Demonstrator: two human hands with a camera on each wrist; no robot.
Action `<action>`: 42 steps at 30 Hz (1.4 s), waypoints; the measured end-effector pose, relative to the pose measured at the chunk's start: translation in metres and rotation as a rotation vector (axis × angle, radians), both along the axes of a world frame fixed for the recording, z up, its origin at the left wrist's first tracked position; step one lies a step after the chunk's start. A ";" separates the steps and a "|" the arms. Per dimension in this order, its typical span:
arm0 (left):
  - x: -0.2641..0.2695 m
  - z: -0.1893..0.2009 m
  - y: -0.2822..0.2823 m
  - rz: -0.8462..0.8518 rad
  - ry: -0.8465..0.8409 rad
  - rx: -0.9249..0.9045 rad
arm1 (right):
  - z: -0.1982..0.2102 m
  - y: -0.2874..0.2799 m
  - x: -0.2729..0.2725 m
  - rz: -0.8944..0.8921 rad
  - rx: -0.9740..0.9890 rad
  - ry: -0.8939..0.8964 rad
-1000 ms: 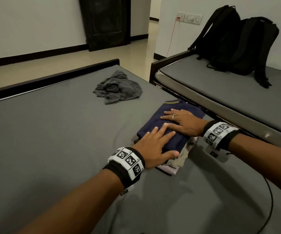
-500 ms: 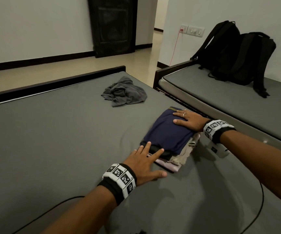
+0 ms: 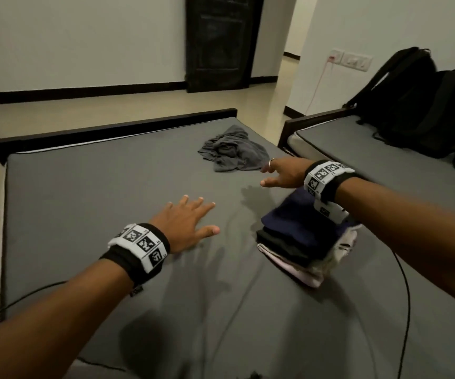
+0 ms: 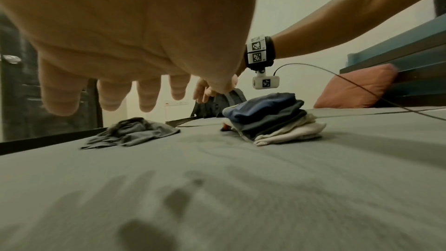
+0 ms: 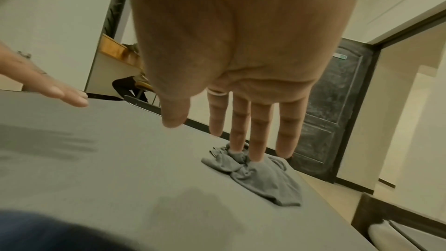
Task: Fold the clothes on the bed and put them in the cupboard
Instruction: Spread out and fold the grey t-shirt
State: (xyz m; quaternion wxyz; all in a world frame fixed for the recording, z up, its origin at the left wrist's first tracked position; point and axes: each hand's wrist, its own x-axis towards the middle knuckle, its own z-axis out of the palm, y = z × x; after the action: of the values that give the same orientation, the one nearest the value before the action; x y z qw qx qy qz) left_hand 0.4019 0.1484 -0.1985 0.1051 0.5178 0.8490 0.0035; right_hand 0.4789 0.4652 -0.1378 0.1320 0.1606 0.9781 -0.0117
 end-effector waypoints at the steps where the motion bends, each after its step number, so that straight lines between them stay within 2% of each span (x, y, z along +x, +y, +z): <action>1: -0.011 0.001 -0.011 0.029 0.006 -0.022 | 0.000 -0.007 -0.017 0.030 0.027 -0.020; 6: -0.059 0.004 -0.051 0.155 -0.031 -0.086 | -0.006 -0.036 -0.096 0.098 0.120 -0.037; 11: -0.097 0.005 -0.075 0.222 -0.064 -0.126 | -0.054 -0.039 -0.165 -0.053 0.067 -0.033; 14: -0.121 -0.006 -0.082 0.311 -0.137 -0.133 | -0.098 -0.031 -0.185 -0.185 0.041 -0.026; 16: -0.135 -0.015 -0.081 0.380 -0.187 -0.125 | -0.118 -0.024 -0.195 -0.239 0.108 0.030; 22: -0.146 -0.022 -0.064 0.458 -0.236 -0.137 | -0.118 -0.030 -0.214 -0.246 0.286 0.098; 26: -0.150 -0.016 -0.058 0.446 -0.265 -0.083 | -0.126 -0.043 -0.219 -0.174 0.430 -0.003; 32: -0.146 -0.007 -0.062 0.437 -0.297 -0.053 | -0.111 -0.078 -0.206 -0.064 0.438 -0.073; 34: -0.142 -0.003 -0.068 0.445 -0.309 -0.049 | -0.104 -0.104 -0.189 -0.021 0.426 -0.086; 37: -0.136 0.003 -0.077 0.453 -0.314 -0.041 | -0.104 -0.154 -0.144 0.144 0.384 -0.063; 42: -0.130 -0.005 -0.091 0.470 -0.347 -0.013 | -0.115 -0.263 -0.035 0.325 -0.277 0.039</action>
State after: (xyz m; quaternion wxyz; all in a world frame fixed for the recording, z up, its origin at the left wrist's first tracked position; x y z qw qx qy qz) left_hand 0.2723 0.0572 -0.2033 0.2483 0.2979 0.9151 0.1109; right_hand 0.4442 0.2020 -0.2530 0.1340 -0.0192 0.9826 -0.1274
